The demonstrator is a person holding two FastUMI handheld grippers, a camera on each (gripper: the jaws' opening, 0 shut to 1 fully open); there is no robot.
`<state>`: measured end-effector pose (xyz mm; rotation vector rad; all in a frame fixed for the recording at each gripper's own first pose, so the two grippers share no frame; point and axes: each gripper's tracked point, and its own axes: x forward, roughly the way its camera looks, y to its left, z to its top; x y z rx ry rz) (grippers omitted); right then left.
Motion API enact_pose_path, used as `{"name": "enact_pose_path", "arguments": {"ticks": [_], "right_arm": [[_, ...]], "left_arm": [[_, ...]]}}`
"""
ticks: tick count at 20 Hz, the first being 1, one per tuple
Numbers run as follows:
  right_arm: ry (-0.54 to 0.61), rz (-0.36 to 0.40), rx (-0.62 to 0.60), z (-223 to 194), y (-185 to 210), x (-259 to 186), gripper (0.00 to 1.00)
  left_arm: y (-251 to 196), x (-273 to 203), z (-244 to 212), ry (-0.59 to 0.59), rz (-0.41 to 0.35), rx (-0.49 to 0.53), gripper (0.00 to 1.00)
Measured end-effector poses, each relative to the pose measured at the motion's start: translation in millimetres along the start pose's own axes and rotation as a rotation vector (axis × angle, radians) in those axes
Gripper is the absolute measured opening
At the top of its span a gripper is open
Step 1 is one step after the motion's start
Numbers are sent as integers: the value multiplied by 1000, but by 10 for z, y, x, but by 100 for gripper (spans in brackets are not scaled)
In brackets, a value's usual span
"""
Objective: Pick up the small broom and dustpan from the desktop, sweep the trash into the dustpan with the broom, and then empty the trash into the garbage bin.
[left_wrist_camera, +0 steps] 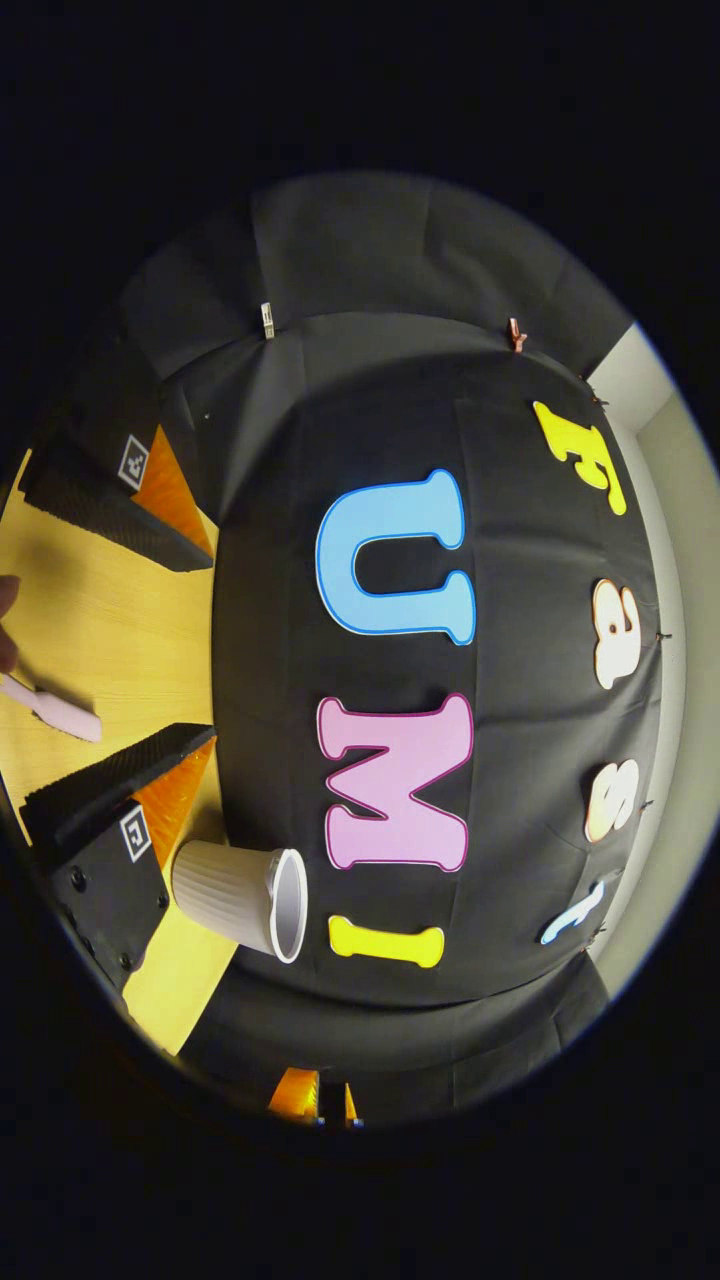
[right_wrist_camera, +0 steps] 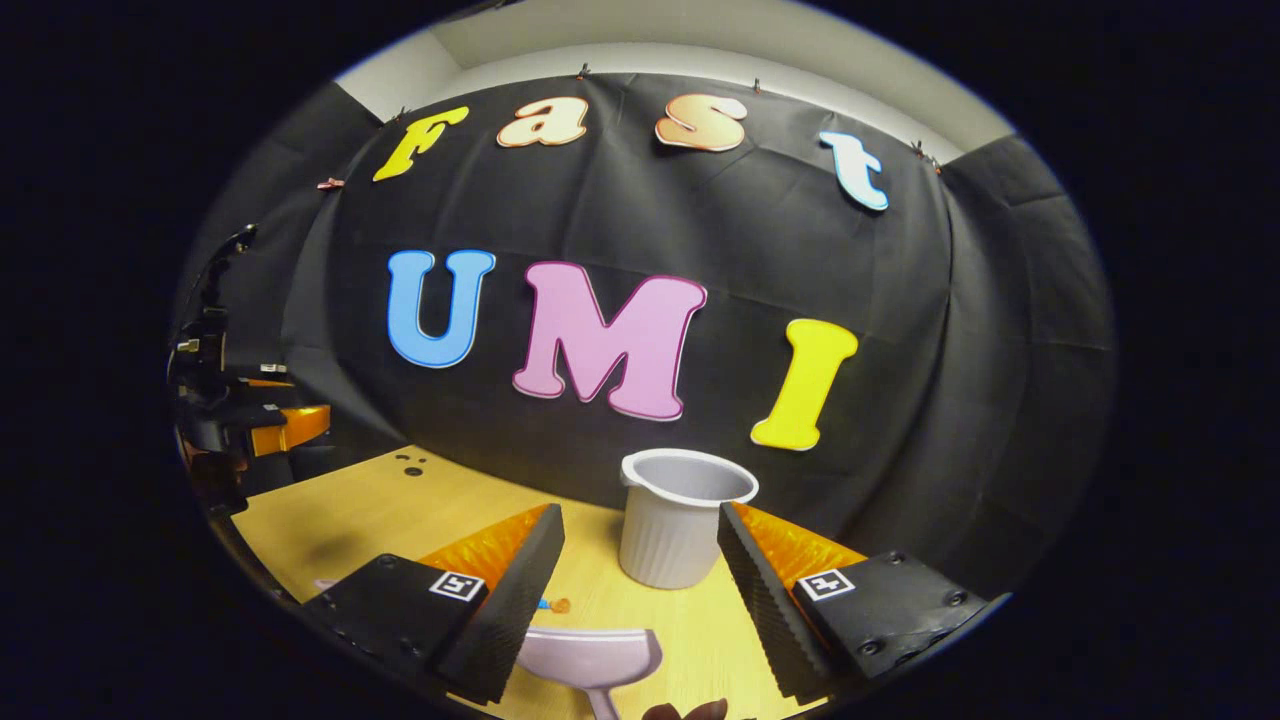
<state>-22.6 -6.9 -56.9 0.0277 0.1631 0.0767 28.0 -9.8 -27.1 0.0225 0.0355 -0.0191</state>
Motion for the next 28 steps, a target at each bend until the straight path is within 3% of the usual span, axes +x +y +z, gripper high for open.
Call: {"name": "enact_pose_path", "arguments": {"ticks": [6,13,21,28], "right_arm": [[395,142,-49,-1175,150,-212,97],[755,191,-84,-2496,234,-404,96],[958,207,-45,-3386,378,-233,93],[1058,173,7,-3675,432,14,77]], "left_arm": [[-122,-14,-128,24,-5,11,98],[-235,-107,-260,53,-12,52,97],[-312,-194,-423,101,-16,79,97],[-298,-199,-471,112,-6,97,97]]}}
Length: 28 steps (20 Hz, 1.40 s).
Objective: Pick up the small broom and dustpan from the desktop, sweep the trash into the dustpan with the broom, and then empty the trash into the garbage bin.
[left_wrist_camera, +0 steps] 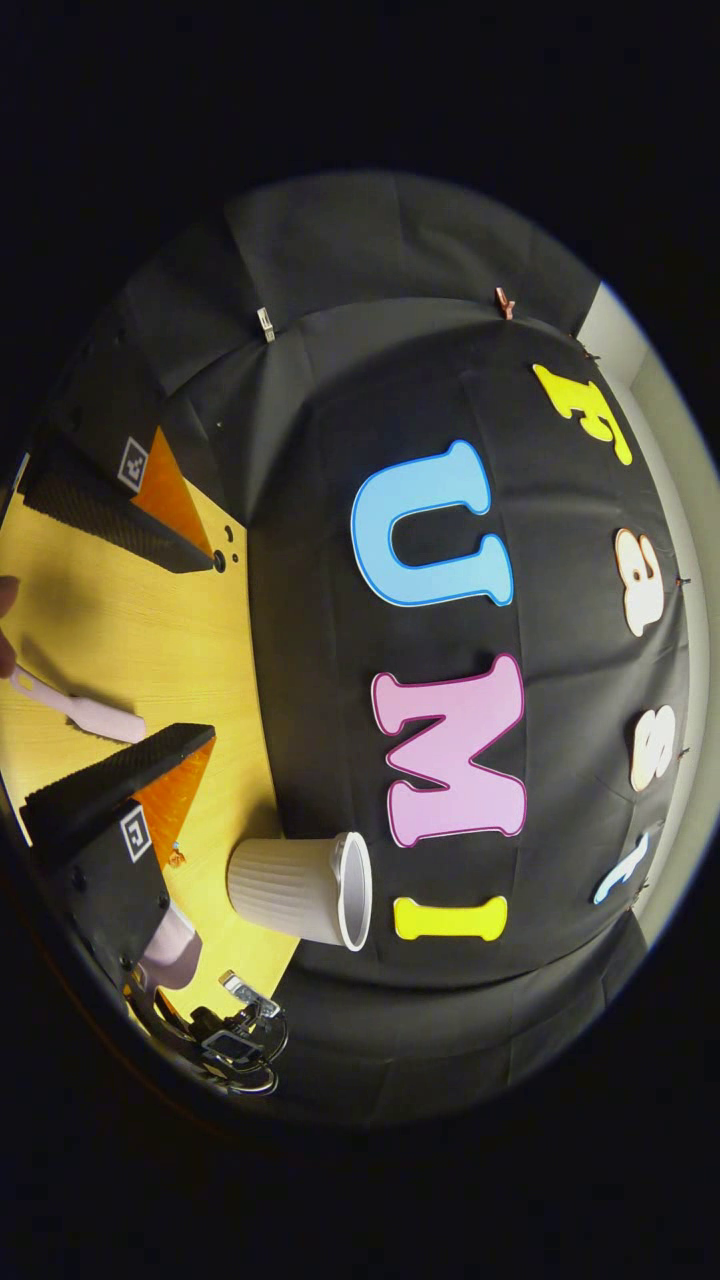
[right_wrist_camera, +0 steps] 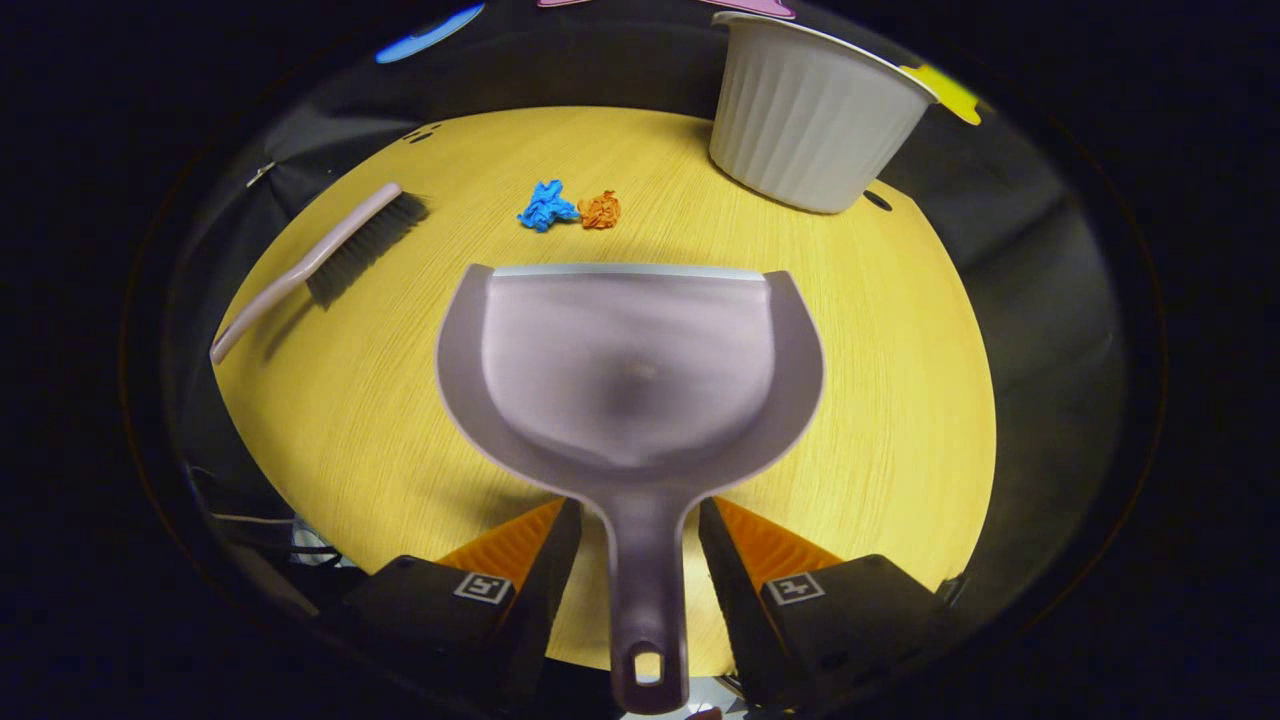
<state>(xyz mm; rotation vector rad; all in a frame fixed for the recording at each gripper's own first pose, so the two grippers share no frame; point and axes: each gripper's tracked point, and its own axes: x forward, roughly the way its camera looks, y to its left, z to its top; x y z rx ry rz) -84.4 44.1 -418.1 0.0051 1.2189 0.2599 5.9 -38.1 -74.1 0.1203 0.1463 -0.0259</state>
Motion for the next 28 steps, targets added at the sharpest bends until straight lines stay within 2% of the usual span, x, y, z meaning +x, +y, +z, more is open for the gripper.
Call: {"name": "enact_pose_path", "arguments": {"ticks": [3,4,5,7,8,9,10,13,16,17,22,28], "right_arm": [[12,3,15,25,18,56,66],[17,-17,-2,8,-28,79,64],[21,-13,-9,13,-41,99,50],[26,6,-1,15,19,75,39],[10,15,4,46,28,43,43],[3,30,8,55,41,-2,43],[-15,43,11,70,59,-50,37],[-49,46,-33,51,11,-233,37],[-78,49,-50,60,-39,-392,37],[-86,51,-48,65,-55,-437,37],[-92,44,-55,46,-182,-586,37],[-87,33,-45,-5,-304,-625,37]], "left_arm": [[35,15,-44,9,11,7,97],[29,32,-58,15,14,8,97],[26,48,-94,20,14,5,97],[1,83,-154,40,6,-2,97],[-13,118,-202,59,0,-8,97],[-33,150,-289,82,-9,-13,97],[-60,181,-365,108,-18,-19,97],[-149,274,-683,205,-58,-20,97],[-273,268,-1122,365,-120,-3,100],[-300,243,-1262,421,-138,2,96],[-585,275,-1894,633,-263,23,94],[-727,281,-2478,828,-325,77,88]]}}
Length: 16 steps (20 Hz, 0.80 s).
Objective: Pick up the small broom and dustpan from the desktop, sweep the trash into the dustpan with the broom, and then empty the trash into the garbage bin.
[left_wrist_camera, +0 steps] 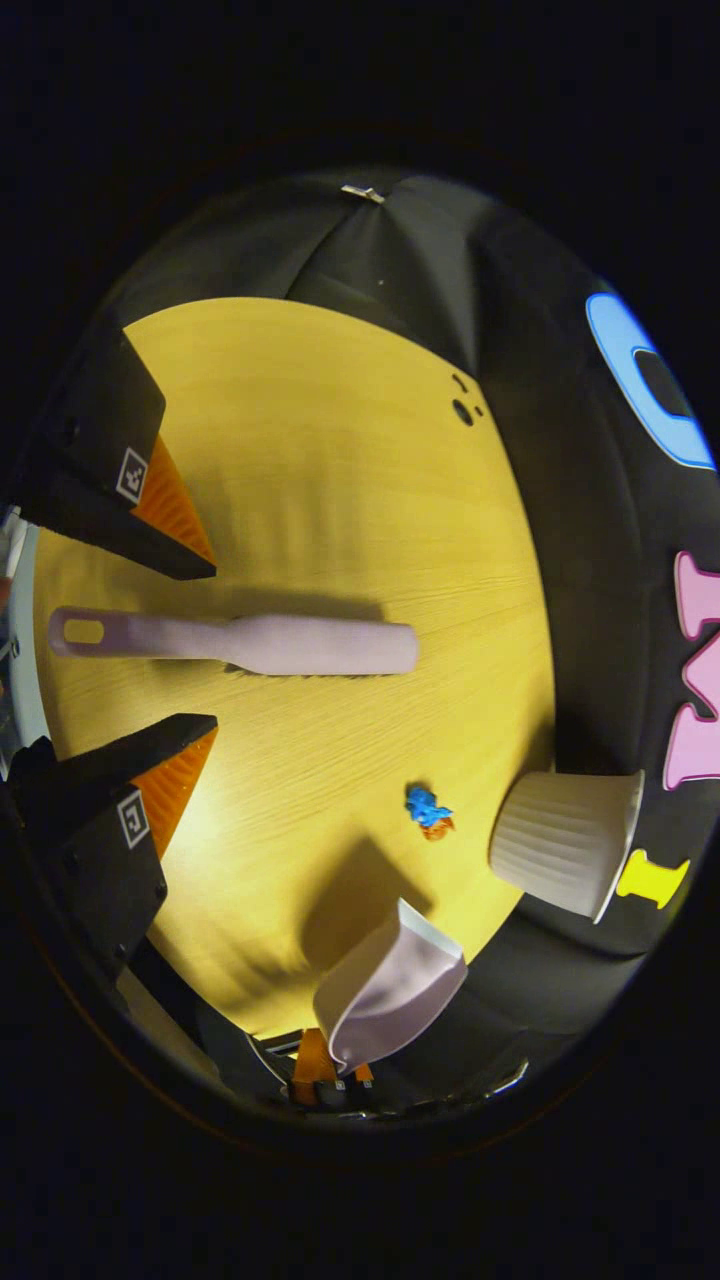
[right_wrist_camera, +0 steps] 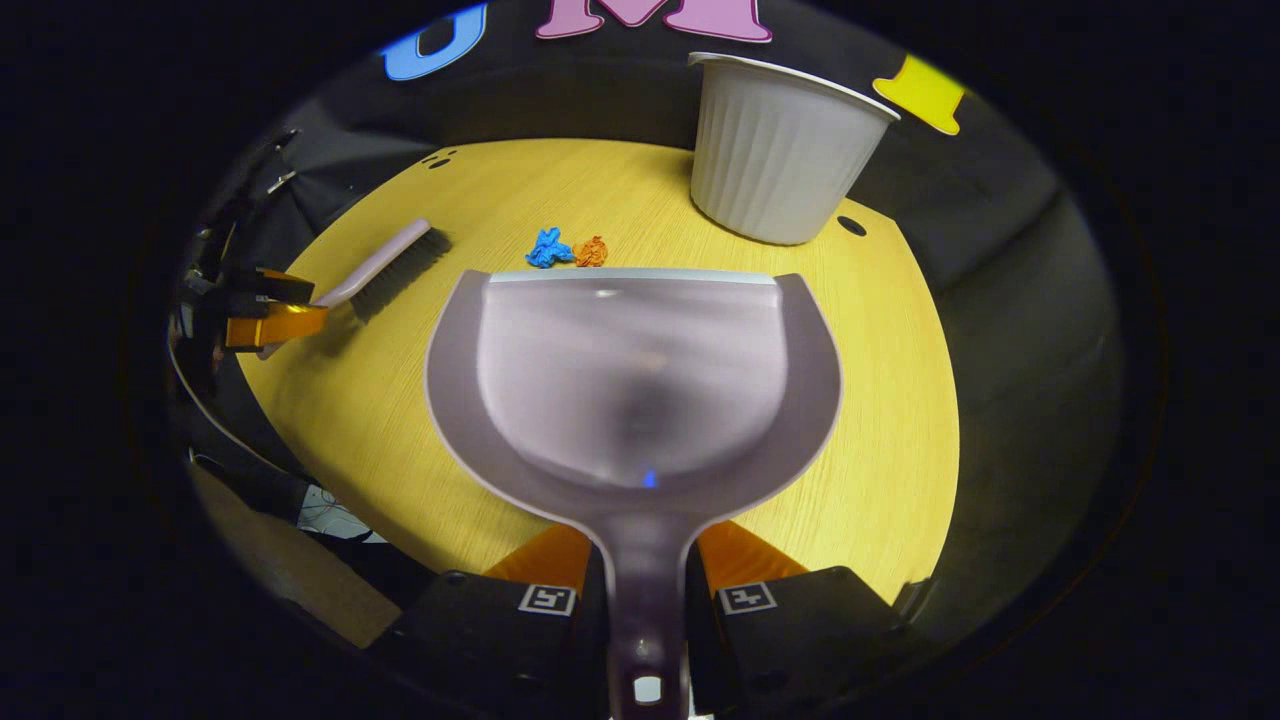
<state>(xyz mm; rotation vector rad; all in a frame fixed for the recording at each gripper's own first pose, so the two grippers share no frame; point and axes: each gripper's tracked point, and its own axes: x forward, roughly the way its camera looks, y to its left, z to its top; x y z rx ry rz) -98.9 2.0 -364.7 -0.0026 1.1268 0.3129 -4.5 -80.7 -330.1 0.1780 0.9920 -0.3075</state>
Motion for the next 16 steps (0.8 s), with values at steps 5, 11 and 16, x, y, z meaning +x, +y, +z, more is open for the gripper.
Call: {"name": "enact_pose_path", "arguments": {"ticks": [5,11,16], "right_arm": [[10,1,5,-70,-35,-10,37],[21,16,8,-78,-25,-14,37],[93,69,-31,-49,47,8,37]], "left_arm": [[11,346,-47,63,-11,19,84],[-34,529,-3,90,-15,25,60],[-9,524,334,24,-1,84,26]]}}
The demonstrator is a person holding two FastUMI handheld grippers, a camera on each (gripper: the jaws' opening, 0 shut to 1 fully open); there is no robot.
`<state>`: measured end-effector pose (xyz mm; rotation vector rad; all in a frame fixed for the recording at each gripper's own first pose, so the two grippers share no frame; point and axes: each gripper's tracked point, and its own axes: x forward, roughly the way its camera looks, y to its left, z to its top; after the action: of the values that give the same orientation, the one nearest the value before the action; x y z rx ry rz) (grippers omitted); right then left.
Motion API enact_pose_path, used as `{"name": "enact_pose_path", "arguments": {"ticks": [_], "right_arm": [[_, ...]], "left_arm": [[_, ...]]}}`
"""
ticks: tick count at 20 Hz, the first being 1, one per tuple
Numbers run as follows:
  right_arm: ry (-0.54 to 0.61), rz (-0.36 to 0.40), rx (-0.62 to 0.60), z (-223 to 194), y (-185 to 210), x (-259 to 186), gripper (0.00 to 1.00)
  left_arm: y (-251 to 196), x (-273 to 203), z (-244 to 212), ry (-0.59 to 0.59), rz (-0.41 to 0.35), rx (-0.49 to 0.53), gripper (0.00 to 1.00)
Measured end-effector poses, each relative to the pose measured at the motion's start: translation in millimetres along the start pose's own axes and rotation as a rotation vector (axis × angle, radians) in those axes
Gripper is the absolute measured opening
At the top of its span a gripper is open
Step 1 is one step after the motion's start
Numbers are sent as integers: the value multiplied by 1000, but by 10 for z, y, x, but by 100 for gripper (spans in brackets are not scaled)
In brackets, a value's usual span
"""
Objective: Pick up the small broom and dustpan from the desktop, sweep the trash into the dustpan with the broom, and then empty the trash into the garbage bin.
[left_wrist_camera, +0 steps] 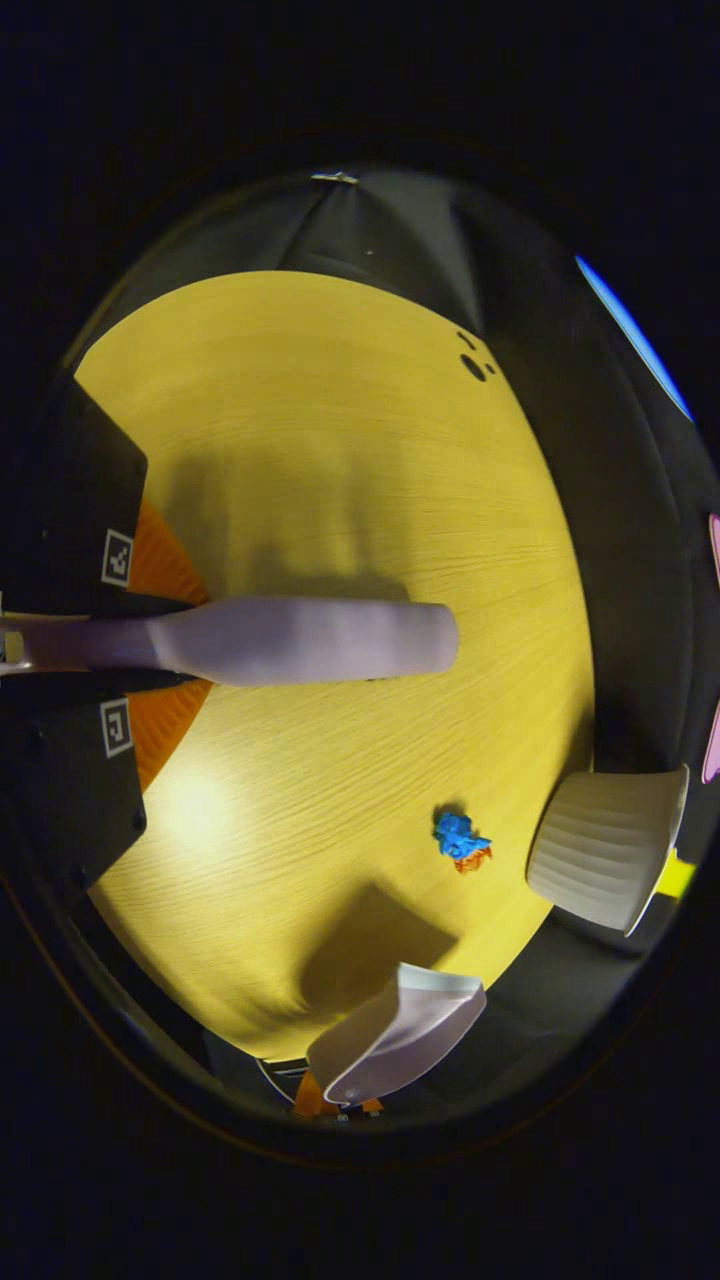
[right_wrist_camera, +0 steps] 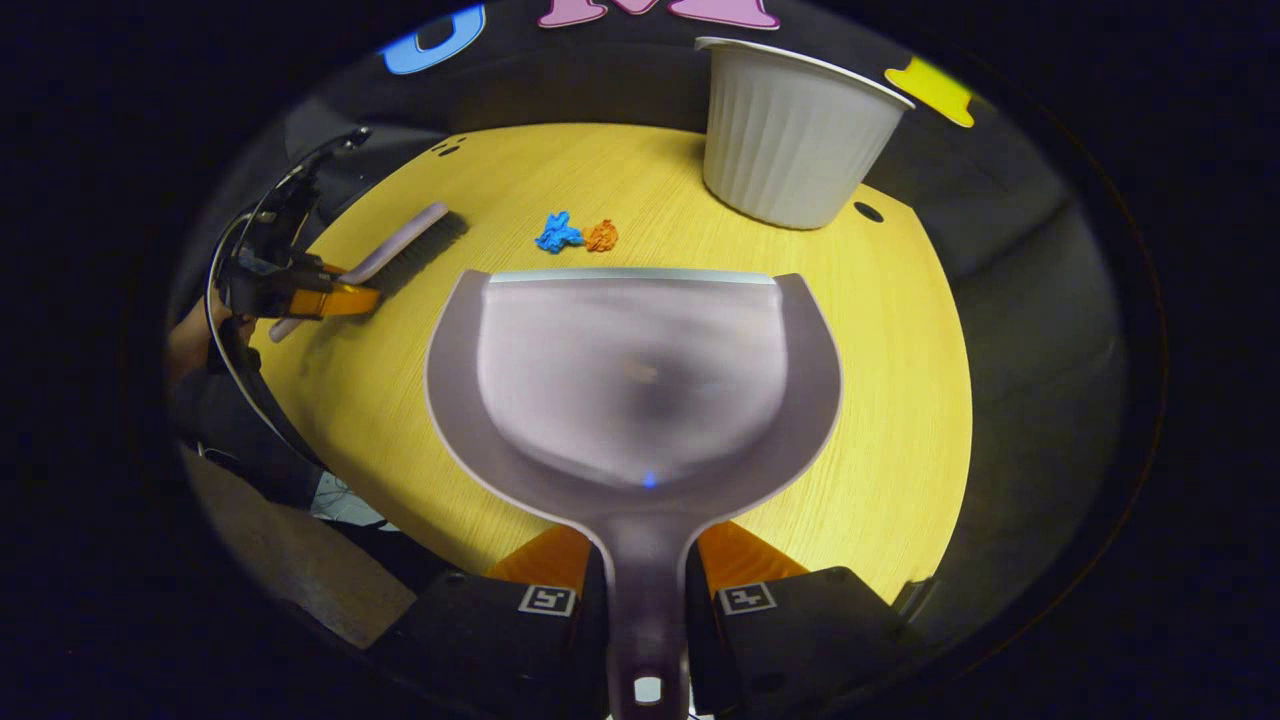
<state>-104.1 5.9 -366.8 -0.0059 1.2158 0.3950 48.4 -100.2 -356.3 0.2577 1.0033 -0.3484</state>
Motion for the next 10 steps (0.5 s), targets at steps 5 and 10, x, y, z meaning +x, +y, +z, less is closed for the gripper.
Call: {"name": "enact_pose_path", "arguments": {"ticks": [5,10], "right_arm": [[74,12,-141,76,-54,44,37],[158,31,-163,57,-75,114,37]], "left_arm": [[-153,-9,678,-77,-35,45,25],[-385,157,1122,-93,-55,174,25]]}}
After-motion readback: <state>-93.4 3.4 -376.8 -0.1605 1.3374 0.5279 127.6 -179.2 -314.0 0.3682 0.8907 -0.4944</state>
